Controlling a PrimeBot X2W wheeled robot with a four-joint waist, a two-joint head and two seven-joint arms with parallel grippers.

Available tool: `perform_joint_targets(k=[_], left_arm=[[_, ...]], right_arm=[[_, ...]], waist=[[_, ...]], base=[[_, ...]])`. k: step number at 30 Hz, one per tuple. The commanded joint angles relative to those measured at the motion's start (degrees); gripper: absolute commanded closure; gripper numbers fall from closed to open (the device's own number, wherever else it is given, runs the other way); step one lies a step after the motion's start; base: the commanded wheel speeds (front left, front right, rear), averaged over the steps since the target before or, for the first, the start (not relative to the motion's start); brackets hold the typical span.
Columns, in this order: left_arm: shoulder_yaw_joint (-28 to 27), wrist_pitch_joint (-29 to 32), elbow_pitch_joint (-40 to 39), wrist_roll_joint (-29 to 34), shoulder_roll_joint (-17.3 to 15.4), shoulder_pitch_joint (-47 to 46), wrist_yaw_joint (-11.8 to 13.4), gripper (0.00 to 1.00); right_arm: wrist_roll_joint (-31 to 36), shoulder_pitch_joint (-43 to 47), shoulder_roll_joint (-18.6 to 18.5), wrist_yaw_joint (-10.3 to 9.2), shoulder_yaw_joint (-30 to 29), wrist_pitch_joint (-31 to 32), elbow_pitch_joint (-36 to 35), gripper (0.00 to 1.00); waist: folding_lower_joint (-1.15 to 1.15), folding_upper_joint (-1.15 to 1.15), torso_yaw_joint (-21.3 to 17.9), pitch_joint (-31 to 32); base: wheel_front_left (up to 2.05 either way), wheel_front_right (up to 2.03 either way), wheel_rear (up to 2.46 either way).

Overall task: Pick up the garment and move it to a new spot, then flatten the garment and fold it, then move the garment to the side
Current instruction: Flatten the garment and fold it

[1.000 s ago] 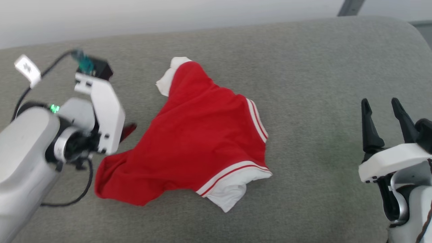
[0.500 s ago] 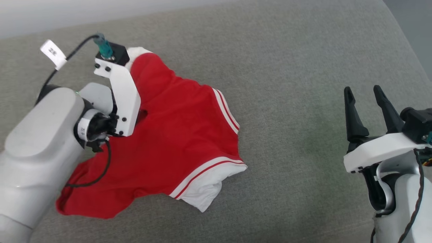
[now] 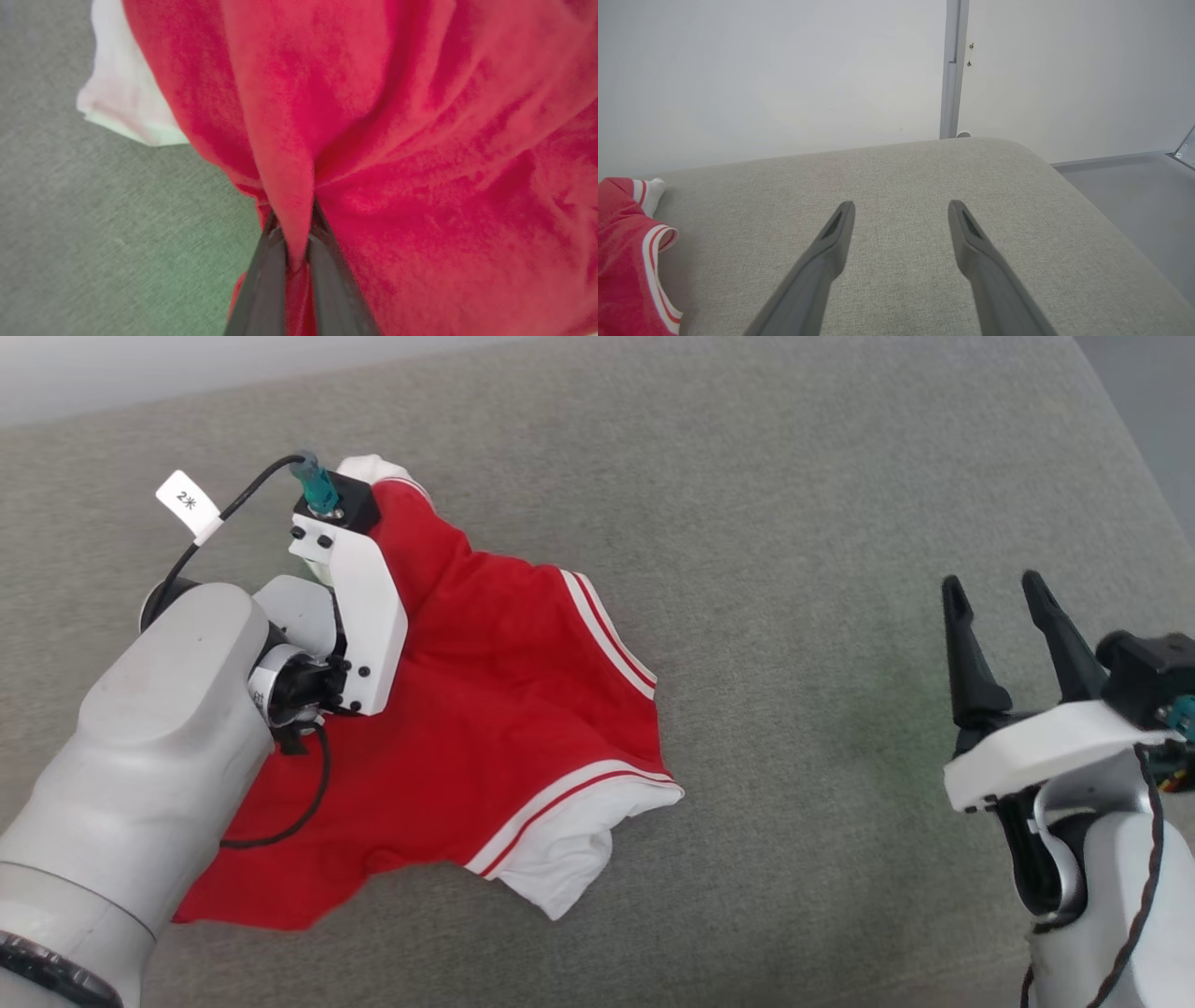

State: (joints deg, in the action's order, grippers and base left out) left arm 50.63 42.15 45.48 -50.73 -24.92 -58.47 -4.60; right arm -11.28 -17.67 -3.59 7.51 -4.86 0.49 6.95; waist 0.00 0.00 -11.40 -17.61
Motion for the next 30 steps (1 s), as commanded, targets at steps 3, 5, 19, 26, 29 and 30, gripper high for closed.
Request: perform_joint_targets(k=[3, 5, 19, 26, 29, 30], left_arm=[[0.57, 0.13, 0.29, -0.62, -0.38, 0.17, -0.79, 1.0], [0.44, 0.62, -1.03, -1.24, -0.73, 0.79, -0.94, 1.0], [-1.12, 6.06, -22.65, -6.1, -11.03, 15.22, 8.04, 1.0], [-0.74, 7.74, -32.53, -9.2, -13.8, 24.98, 14.08, 1.0], [-0.7, 6.95, -34.08, -9.65, -13.62, 26.64, 15.38, 1.0], [-0.8, 6.09, -34.52, -9.08, -13.49, 26.64, 15.52, 1.0]], right_arm=[[0.56, 1.79, -0.39, -0.04, -1.38, 0.35, -0.21, 0.0], [0.94, 2.82, -0.57, -0.04, -2.13, 0.9, -0.68, 0.0], [2.01, 6.74, -0.65, -0.04, -4.54, 4.51, -5.21, 0.0], [1.88, 6.51, -0.59, -0.04, -3.5, 6.11, -6.32, 0.0], [1.68, 6.13, -0.77, -0.04, -2.81, 6.71, -6.25, 0.0], [1.53, 5.99, -0.82, -0.04, -2.47, 6.9, -6.12, 0.0]], waist=[[0.0, 0.0, 3.43, 3.24], [0.0, 0.0, 5.04, 4.61], [0.0, 0.0, 14.6, 8.83], [0.0, 0.0, 16.39, 8.23], [0.0, 0.0, 16.81, 8.05], [0.0, 0.0, 16.93, 8.01]], base=[[0.0, 0.0, 0.0], [0.0, 0.0, 0.0], [0.0, 0.0, 0.0], [0.0, 0.0, 0.0], [0.0, 0.0, 0.0], [0.0, 0.0, 0.0]])
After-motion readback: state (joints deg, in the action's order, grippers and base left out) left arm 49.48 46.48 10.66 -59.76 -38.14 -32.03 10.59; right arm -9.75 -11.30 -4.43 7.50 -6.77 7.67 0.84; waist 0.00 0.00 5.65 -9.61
